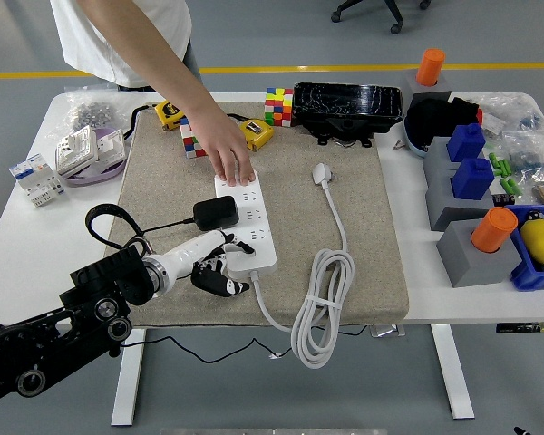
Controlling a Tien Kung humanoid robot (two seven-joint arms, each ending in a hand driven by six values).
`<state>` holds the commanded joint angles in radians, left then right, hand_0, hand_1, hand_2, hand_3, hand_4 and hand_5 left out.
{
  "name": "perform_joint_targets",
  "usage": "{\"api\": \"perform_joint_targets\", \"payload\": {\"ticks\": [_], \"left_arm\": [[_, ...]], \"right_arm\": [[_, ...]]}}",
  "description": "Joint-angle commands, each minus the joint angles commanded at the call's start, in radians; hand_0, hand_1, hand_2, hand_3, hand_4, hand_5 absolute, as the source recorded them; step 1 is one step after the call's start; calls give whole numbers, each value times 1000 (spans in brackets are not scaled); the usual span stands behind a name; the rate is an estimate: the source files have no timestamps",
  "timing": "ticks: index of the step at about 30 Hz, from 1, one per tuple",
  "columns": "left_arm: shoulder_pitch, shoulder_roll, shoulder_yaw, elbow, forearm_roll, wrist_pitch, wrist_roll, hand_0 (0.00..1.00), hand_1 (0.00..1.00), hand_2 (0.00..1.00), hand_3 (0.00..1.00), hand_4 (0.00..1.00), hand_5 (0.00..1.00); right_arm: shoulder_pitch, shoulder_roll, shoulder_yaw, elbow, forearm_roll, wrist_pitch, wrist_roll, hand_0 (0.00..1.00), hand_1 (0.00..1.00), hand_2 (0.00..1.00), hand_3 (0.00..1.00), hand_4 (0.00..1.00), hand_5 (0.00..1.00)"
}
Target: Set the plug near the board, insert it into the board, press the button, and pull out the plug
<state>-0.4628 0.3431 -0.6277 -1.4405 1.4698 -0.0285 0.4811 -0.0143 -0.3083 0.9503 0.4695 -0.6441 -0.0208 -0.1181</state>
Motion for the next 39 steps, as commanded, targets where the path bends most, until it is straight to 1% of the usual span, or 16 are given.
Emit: {"api": "perform_joint_targets", "payload": {"ticks": [3,4,5,9,10,12,15,16,21,22,27,28,31,33,34,39], "left_arm": [[5,-1,-9,-3,2,11,-19,94,49,131,730,804,167],[6,-1,-13,-6,1,18,-31,99,49,132,678,805,167],[6,0,-18,-9,-2,30,-46,99,49,132,678,805,167],[6,0,-43,-16,-20,95,-152,99,49,132,678,805,167],[5,0,-49,-14,-16,110,-168,152,50,185,638,796,164],[4,-1,-56,-10,-19,127,-186,152,50,185,638,796,164],[-3,-4,-57,12,-20,187,-240,152,50,185,638,796,164],[-6,-5,-56,20,-23,209,-258,219,127,282,602,788,168],[-20,-20,-52,64,-18,312,-346,219,127,282,602,788,168],[-24,-25,-52,78,-14,333,-364,295,285,443,573,790,167],[-42,-47,-50,139,28,408,-429,295,285,443,573,790,167],[-47,-51,-49,151,37,418,-437,500,626,571,613,843,200],[-59,-60,-41,181,56,430,-442,500,626,571,613,843,200],[-67,-66,-34,202,66,427,-435,500,626,571,613,843,200],[-70,-70,-29,214,73,426,-431,728,791,777,744,879,232],[-82,-82,-16,265,98,417,-420,728,791,777,744,879,232]], "right_arm": [[-1,1,0,1,0,0,0,680,687,695,598,935,531],[-1,1,0,1,0,0,0,680,687,695,598,935,531],[-2,1,0,0,0,0,0,680,687,695,598,935,531],[-1,0,-1,-1,0,0,0,680,687,695,598,935,531],[-1,0,0,-1,0,0,0,680,687,695,597,935,531],[-1,0,0,0,1,0,0,680,687,695,597,935,531],[0,1,0,0,1,0,1,680,687,695,597,935,531],[0,0,0,0,1,0,0,680,687,695,597,935,531],[-1,1,-3,-2,3,0,0,680,687,695,597,935,531],[0,1,-4,-2,3,0,0,680,687,695,597,935,531],[1,0,-6,-1,4,0,1,680,687,695,597,935,531],[1,0,-6,-1,4,0,1,680,687,695,597,935,531],[1,-1,-9,-1,5,0,1,680,687,695,597,935,531],[2,-1,-9,-2,6,0,1,680,687,695,597,935,531],[2,-1,-9,-2,6,0,0,680,687,695,598,935,531],[3,-1,-9,-2,6,1,1,680,687,695,598,935,531]]}}
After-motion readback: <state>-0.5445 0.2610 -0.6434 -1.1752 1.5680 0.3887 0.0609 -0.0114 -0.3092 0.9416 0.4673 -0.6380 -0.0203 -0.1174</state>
